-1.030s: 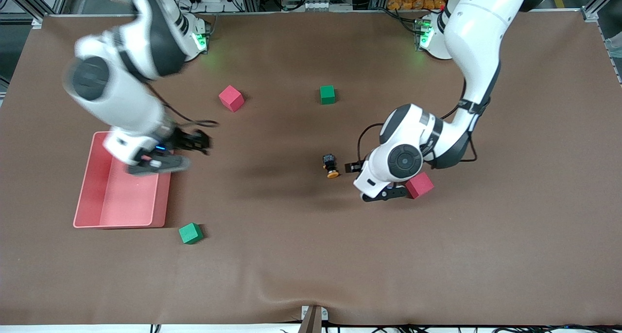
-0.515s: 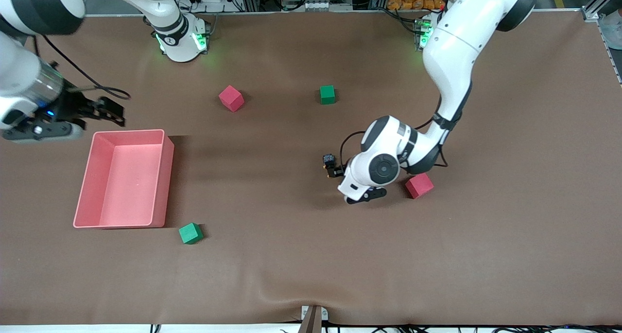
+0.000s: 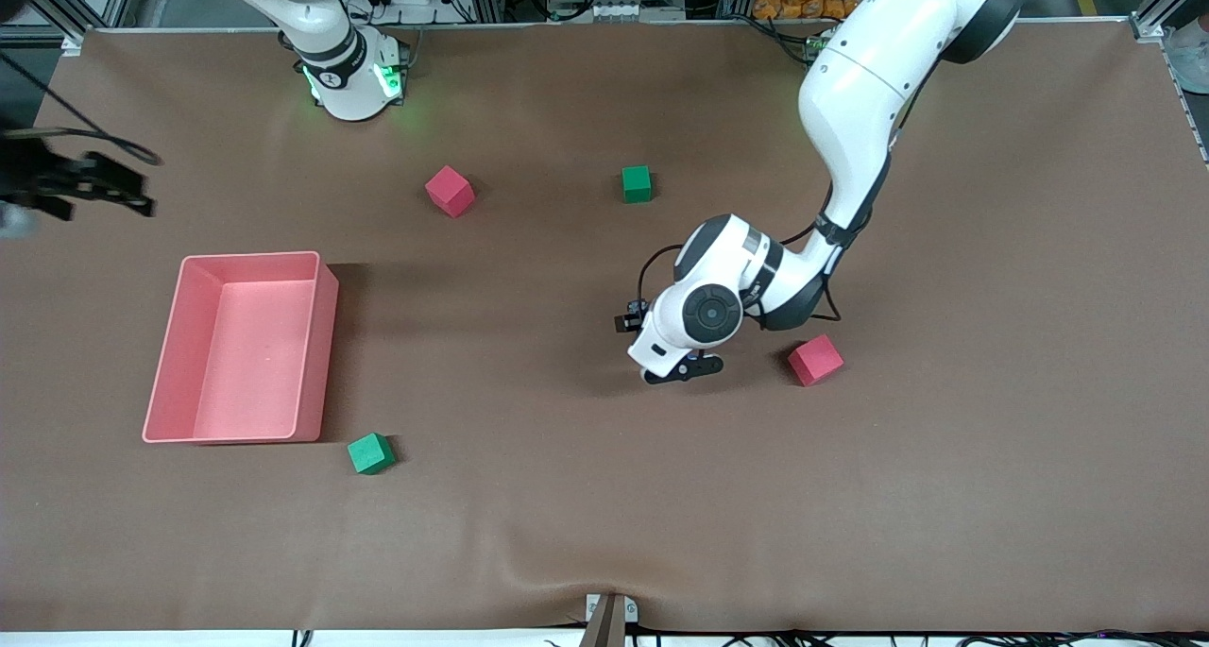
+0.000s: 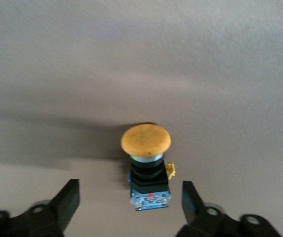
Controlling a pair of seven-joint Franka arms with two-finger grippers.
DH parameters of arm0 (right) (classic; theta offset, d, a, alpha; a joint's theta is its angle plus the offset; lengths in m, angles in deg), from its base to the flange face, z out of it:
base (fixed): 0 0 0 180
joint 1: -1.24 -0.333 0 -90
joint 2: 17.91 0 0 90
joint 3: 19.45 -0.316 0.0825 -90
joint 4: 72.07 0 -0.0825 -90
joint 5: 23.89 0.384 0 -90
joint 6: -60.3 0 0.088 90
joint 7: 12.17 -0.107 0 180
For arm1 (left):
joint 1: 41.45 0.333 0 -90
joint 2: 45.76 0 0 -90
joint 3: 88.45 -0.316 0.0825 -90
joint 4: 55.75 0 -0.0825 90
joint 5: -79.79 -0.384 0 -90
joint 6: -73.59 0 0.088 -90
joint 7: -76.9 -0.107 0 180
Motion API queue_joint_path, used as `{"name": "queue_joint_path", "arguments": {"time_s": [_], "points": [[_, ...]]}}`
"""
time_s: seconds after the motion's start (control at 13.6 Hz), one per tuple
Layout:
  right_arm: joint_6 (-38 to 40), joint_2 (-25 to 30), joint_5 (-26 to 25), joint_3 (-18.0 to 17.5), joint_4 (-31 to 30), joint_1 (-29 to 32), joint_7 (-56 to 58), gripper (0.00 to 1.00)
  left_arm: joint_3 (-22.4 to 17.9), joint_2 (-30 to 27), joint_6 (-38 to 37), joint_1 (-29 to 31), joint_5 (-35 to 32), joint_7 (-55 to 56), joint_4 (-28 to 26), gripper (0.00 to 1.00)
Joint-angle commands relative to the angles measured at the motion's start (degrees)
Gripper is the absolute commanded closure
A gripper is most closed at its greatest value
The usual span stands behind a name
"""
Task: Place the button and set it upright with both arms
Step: 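Grasp the button with the left gripper while the right gripper withdraws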
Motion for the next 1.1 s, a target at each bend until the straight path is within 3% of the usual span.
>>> {"name": "queue_joint_path", "arguments": {"time_s": [0.0, 0.15, 0.52, 0.59, 0.66, 0.74, 0.81, 1.03], "points": [[0.8, -0.3, 1.8, -0.2, 0.5, 3.0, 4.2, 0.00, -0.4, 3.1, -0.3, -1.4, 0.7, 1.0, 3.9, 0.15], [0.5, -0.4, 2.0, -0.8, 0.7, 2.1, 0.4, 0.00, -0.4, 3.1, -0.5, -1.9, 0.7, 1.2, 3.8, 0.18], [0.9, -0.6, 1.7, -1.6, 2.8, -1.8, -9.3, 0.00, -0.5, 3.5, -0.5, -2.3, 0.6, 1.5, 3.6, 0.38], [1.7, -0.7, 1.5, -3.7, 3.4, -1.4, -13.5, 0.00, -0.6, 3.5, -0.5, -2.6, 0.4, 1.5, 3.5, 0.46], [2.8, -0.7, 1.1, -6.2, 4.6, -0.5, -16.0, 0.00, -0.8, 3.5, -0.6, -3.2, 0.1, 1.8, 3.5, 0.62], [3.5, -0.8, 0.9, -8.7, 5.2, 1.5, -16.1, 0.00, -1.0, 3.4, -0.6, -3.5, -0.1, 2.0, 3.5, 0.90], [3.6, -0.8, 0.2, -10.9, 5.3, 3.1, -16.1, 0.00, -1.1, 3.1, -0.6, -3.7, -0.5, 2.3, 3.5, 1.00], [3.5, -0.7, -0.5, -11.0, 6.6, 3.6, -13.0, 0.00, -1.3, 1.6, -1.0, -4.7, -6.2, 6.6, 3.7, 1.00]]}}
